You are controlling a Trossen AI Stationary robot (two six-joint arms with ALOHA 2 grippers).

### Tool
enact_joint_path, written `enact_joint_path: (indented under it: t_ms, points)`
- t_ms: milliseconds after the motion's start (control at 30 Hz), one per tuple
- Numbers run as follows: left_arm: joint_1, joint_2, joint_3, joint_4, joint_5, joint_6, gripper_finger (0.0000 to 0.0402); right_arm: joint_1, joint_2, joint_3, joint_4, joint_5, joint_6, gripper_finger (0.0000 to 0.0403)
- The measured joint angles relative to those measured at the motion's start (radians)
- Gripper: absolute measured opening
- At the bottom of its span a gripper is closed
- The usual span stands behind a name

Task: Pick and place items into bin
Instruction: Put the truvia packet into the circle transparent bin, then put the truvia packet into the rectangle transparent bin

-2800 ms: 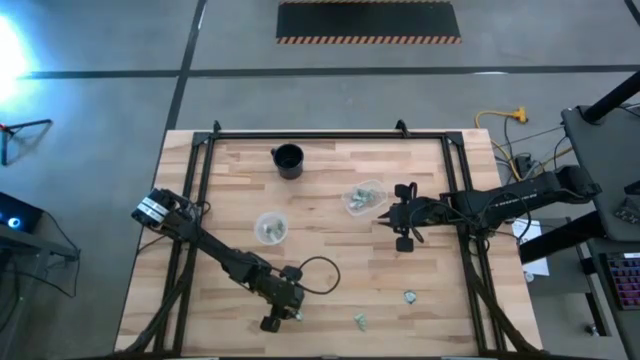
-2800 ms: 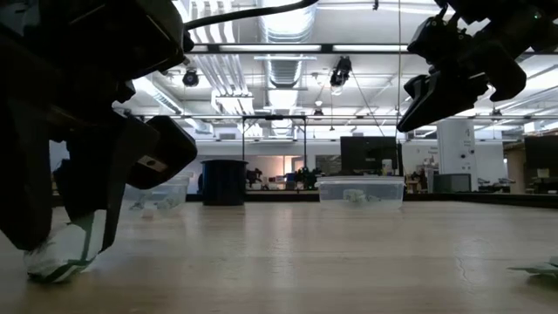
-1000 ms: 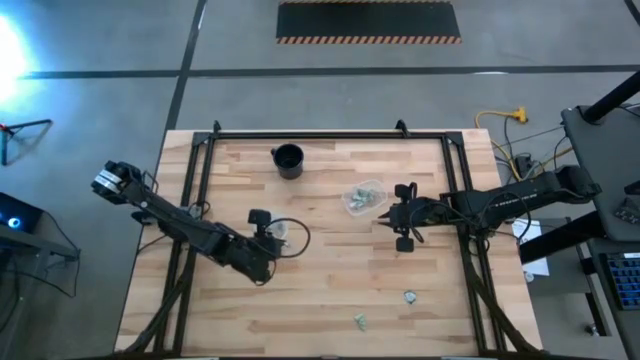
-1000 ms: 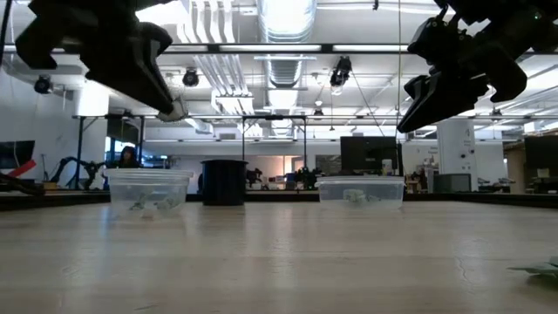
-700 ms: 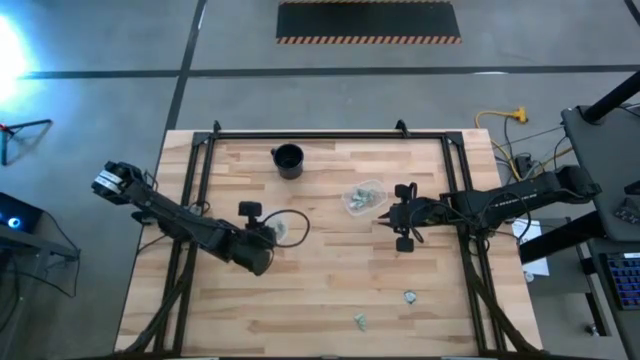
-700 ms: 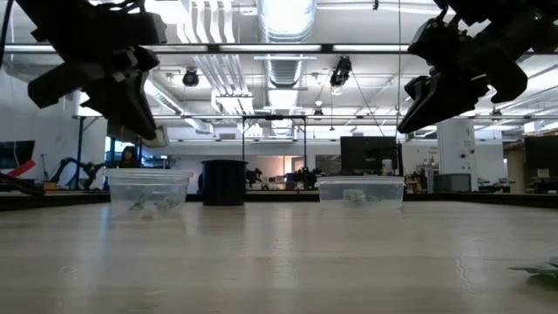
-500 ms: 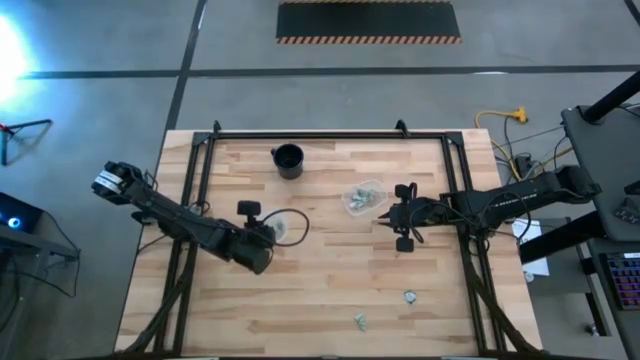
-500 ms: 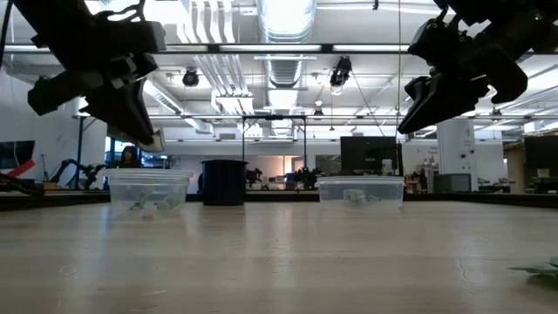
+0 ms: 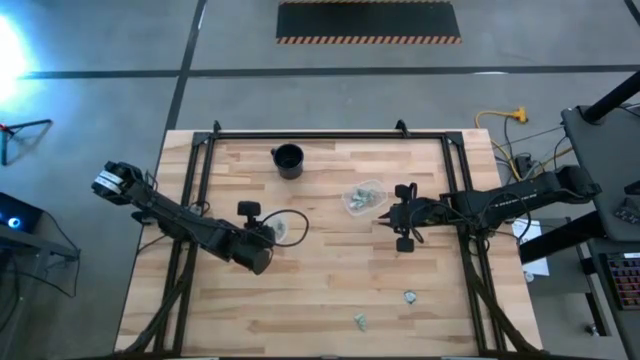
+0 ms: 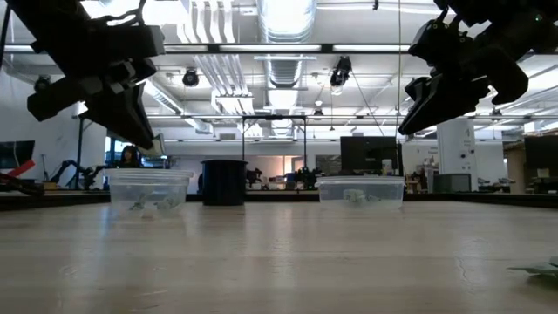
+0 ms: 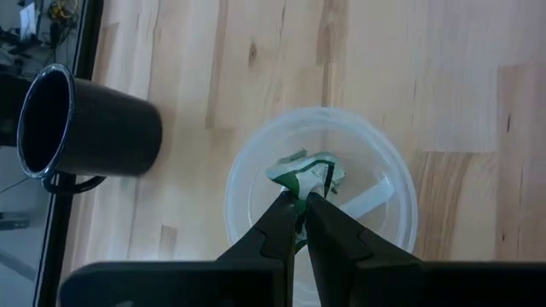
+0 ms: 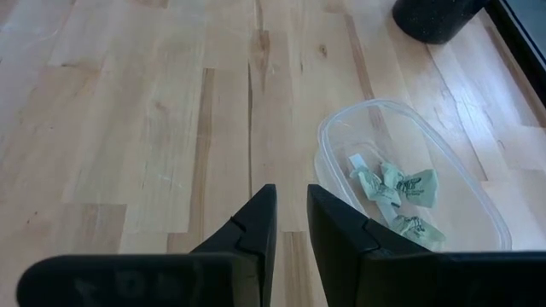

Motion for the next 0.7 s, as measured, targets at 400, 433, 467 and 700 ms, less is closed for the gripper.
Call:
enact_joint_path:
  t_ms: [400,433,467,700]
  points:
    - [0.000,0.000,-0.004,-0.004,-0.002,0.001,0.0052,0.000,0.000,0.000,0.002,0.000,0.000,0.0059]
    - [0.001,0.000,-0.005,-0.005,-0.002,0.001,0.0056,0.000,0.000,0.000,0.002,0.000,0.000,0.0059]
    - [0.002,0.000,-0.005,-0.005,-0.002,0.001,0.0059,0.000,0.000,0.000,0.002,0.000,0.000,0.0059]
    - [0.002,0.000,0.001,-0.005,-0.001,0.001,0.0066,0.000,0.000,0.000,0.007,0.000,0.000,0.0059]
